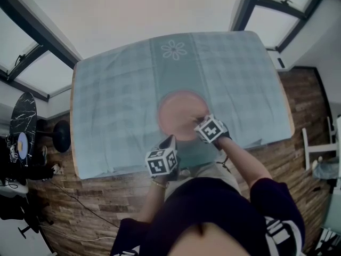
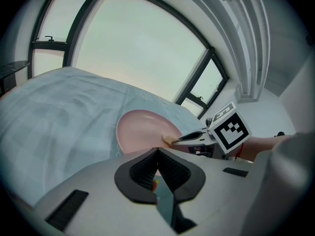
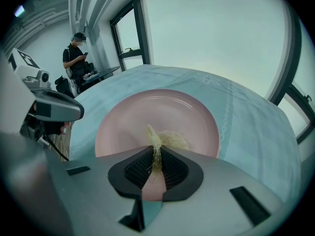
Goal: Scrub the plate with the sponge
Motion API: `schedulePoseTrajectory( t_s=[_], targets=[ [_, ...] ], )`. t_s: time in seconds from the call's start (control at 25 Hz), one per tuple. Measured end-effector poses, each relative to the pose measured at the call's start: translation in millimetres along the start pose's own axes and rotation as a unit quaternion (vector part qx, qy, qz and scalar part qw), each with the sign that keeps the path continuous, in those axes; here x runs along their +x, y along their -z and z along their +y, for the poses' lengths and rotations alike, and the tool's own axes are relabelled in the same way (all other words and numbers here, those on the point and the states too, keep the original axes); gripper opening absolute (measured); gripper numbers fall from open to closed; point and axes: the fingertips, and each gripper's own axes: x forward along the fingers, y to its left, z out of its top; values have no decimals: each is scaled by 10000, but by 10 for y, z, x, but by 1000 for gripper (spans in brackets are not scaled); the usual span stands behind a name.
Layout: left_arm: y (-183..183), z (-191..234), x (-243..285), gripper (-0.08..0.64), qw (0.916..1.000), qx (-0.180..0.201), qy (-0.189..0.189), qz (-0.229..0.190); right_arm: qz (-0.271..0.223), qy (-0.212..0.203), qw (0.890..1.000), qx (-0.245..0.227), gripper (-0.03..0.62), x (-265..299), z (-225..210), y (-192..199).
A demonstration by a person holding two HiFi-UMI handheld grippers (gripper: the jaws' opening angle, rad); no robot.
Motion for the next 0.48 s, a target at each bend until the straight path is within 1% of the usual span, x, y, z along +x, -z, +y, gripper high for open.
schedulePoseTrajectory(
  t_s=[0.24,0.4,0.48],
  targets=[
    [-34,30,53,9,10000,-42,-16,10,-65,245,9997,37,39,55,-216,-173],
    [-55,62,69,9,10000,-78,-38,7,-85,254,9996,80,40,114,-277,-276],
    [-59,83,82,9,9999,-102,-56,2,-99,326,9994,52,40,142,-332,-332]
  ],
)
